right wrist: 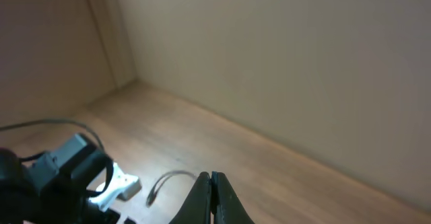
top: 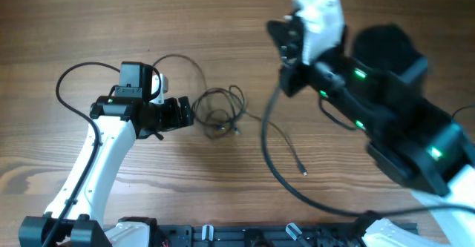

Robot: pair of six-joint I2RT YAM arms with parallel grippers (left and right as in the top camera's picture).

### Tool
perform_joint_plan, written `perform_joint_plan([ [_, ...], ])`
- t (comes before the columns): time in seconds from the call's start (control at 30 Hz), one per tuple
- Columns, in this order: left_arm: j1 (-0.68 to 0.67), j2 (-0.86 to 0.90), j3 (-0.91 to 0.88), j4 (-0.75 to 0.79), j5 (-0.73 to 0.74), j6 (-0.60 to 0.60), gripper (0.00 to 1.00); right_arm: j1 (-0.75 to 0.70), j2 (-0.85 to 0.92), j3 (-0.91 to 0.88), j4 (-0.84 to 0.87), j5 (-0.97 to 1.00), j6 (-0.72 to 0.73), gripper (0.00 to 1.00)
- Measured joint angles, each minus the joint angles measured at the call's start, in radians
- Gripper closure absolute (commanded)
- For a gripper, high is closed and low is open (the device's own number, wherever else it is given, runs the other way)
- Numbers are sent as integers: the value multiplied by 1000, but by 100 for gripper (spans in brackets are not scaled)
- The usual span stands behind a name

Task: Untangle cables

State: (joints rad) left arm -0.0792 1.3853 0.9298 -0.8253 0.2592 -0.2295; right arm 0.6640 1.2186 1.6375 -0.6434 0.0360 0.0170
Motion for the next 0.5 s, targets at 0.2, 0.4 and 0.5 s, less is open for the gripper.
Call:
perform_joint_plan([
  [0.2,0,0,-27,6,95,79,4,0,-3,1,-274,27,-1,60],
  [0.4,0,0,-28,21,127,97,0,-1,173,-7,-570,-3,65,5],
  [0.5,0,0,-28,7,154,98,0,-2,296,-8,-571,-88,32,0],
])
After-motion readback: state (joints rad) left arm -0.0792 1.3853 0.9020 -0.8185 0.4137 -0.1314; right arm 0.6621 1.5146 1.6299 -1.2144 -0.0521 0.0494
